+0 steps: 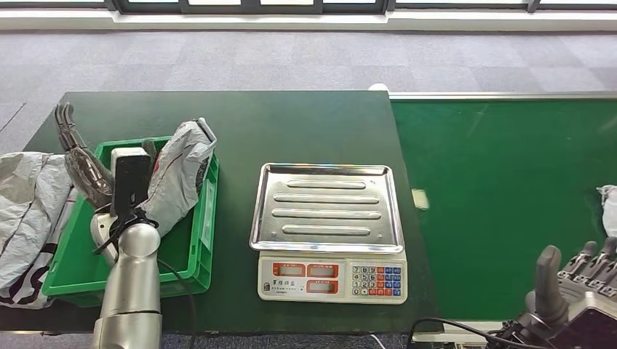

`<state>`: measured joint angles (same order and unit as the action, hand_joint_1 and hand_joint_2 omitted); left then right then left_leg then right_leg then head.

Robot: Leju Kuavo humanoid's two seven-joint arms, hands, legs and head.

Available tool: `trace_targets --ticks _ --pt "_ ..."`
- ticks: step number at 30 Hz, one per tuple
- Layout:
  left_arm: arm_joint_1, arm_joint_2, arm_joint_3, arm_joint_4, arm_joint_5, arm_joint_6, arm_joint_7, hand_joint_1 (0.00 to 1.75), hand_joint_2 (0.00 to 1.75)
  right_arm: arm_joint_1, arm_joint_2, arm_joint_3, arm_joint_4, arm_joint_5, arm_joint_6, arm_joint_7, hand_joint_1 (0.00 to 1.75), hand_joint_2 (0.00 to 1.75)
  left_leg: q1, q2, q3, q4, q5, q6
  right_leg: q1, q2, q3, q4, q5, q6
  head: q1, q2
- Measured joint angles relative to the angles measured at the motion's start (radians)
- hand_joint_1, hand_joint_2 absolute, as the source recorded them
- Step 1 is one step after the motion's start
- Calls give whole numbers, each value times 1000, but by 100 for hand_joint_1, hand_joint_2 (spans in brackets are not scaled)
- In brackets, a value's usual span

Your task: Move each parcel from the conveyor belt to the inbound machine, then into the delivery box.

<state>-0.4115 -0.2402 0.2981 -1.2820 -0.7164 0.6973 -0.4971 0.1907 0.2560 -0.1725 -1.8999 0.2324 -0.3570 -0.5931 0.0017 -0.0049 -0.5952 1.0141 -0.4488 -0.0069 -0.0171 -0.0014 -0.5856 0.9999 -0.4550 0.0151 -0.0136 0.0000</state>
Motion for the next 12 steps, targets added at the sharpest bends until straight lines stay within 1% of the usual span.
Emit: trace_targets --ticks 3,9,12 --pt "44 -18 -15 -103 162 0 -70 0 175 0 0 0 0 -1 5 -2 0 175 0 0 0 0 0 0 0 0 -1 0 0 0 0 0" --pt "105 -29 -64 -247 268 -1 -98 0 175 0 0 0 2 -2 14 -2 0 175 0 0 0 0 0 -1 0 0 0 0 -1 0 0 0" --pt "142 -22 -118 -318 361 -19 -117 0 175 0 0 0 2 -5 21 -2 0 175 0 1 0 0 0 -1 0 1 -1 0 -1 0 0 0"
